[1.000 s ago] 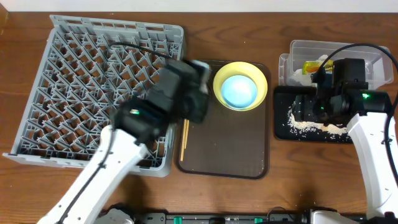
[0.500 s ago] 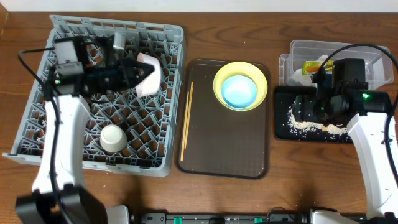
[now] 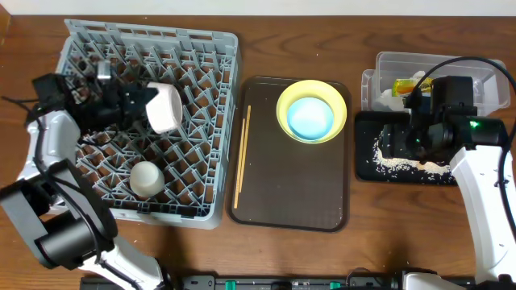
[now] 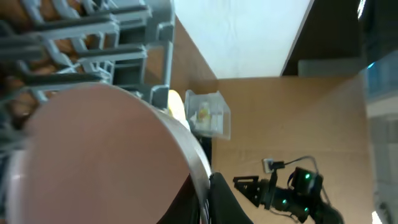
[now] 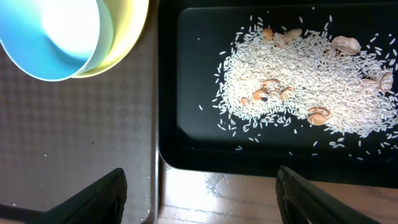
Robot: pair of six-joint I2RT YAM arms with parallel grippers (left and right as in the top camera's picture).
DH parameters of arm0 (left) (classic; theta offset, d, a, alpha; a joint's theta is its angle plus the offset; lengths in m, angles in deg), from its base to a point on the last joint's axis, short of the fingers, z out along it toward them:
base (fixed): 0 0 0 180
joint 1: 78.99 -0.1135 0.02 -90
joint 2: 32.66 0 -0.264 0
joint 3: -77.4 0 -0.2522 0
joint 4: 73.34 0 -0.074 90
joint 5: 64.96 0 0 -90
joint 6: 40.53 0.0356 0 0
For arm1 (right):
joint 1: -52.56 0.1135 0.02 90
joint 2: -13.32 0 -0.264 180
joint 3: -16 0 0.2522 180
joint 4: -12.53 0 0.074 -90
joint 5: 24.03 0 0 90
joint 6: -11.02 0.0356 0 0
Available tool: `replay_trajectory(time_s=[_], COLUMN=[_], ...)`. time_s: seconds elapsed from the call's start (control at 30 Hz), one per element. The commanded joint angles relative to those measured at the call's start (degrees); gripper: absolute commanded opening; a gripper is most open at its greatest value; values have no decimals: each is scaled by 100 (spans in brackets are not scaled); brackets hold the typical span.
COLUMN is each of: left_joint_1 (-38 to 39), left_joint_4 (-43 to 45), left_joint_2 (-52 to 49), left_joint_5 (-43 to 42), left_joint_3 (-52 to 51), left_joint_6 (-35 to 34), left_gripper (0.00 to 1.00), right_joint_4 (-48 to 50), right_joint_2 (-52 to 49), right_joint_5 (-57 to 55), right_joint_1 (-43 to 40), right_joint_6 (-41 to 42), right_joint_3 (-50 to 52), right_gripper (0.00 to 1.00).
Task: Sort waste into correct bins and load items into the dishwasher
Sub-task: 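Release the pink bowl in the rack and reach left gripper to blue bowl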
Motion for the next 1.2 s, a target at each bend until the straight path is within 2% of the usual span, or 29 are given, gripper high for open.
replay_trajectory(time_s=[0.0, 0.03, 0.1, 0.3, 0.37, 0.47, 0.57, 0.67, 0.87, 0.9, 1.03, 1.17], left_joint_1=[-354, -437, -605, -1029, -1130, -1215, -1196, -1051, -188, 98, 1283, 2688], left_joint_4=[-13, -15, -17, -79, -129, -173, -192, -232, -562, -560, -424, -391], left_joint_2=[-223, -223, -223, -221, -197, -79, 232, 713, 1961, 2188, 2743, 2833], left_joint_5=[90, 160, 184, 181, 181, 179, 188, 616, 2702, 3060, 4181, 5276], left_joint_3=[79, 79, 79, 79, 79, 79, 79, 79, 79, 79, 83, 264], left_joint_6=[125, 122, 122, 120, 120, 118, 120, 118, 120, 120, 120, 94], left_gripper=[28, 31, 43, 56, 63, 65, 75, 79, 83, 86, 88, 89], right_joint_4=[-2, -2, -4, -7, -9, -9, -7, -17, -59, -70, -74, -85], right_joint_2=[44, 44, 44, 44, 44, 44, 44, 44, 44, 44, 44, 44], right_joint_5=[-9, -11, -11, -11, -11, -11, -11, -17, -225, -225, -225, -223], right_joint_1=[-48, -48, -48, -48, -48, -48, -48, -48, -81, -94, -168, -214], right_joint_6=[59, 61, 61, 61, 61, 59, 59, 59, 63, 63, 85, 85], right_joint_3=[-116, -116, -116, -116, -116, -116, -116, -116, -116, -116, -116, -116], right_gripper=[75, 75, 74, 74, 74, 74, 75, 75, 75, 75, 76, 77])
